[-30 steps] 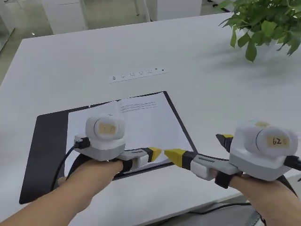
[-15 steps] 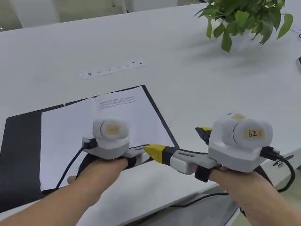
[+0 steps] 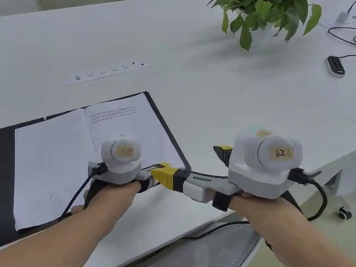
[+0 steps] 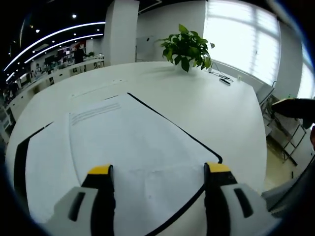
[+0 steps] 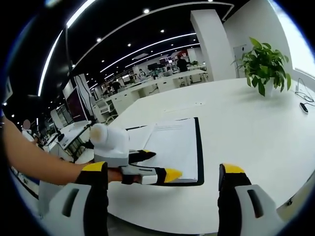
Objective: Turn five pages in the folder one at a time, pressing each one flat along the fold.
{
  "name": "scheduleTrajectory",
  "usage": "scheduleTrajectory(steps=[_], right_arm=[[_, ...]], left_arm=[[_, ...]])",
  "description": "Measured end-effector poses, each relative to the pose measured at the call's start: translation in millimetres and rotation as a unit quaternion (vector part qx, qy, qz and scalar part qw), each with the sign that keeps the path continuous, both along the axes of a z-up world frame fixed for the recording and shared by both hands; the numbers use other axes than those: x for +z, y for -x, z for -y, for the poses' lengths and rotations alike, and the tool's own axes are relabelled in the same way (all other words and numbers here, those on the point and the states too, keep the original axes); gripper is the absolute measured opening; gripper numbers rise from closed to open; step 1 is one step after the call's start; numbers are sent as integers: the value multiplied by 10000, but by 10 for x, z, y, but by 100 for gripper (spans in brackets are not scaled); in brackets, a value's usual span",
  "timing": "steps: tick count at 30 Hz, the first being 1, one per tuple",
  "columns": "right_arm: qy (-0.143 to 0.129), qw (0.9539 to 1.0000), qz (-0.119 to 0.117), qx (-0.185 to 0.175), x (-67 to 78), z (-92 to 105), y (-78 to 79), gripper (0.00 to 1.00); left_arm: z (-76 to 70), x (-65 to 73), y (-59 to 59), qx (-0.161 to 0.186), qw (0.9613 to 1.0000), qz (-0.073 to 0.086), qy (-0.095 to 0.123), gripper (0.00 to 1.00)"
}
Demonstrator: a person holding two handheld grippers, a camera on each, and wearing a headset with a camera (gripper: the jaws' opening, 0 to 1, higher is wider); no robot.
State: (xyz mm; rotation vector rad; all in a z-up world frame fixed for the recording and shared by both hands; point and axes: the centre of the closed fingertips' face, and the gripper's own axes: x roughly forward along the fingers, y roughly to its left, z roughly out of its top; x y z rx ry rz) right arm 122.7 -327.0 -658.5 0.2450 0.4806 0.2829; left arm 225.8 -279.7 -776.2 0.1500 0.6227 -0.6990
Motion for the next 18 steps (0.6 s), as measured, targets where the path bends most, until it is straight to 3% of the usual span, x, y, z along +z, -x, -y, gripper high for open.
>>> scheduleTrajectory(steps=[3, 4, 11, 18], right_arm=[[-13, 10000, -37, -4, -22, -1, -16, 92], [-14, 10000, -51, -1, -30, -2, -22, 92], [-60, 9999, -128, 43, -67, -55, -86, 92], [-146, 9997, -212, 17, -115, -63, -125, 91]], left_arm=[[-41, -21, -14, 10, 9999, 144, -90, 64], [-74, -32, -28, -6, 9995, 266, -182, 61], [-121, -34, -25, -66, 9978, 650, 131, 57], [-130, -38, -29, -176, 9970, 716, 251, 46]])
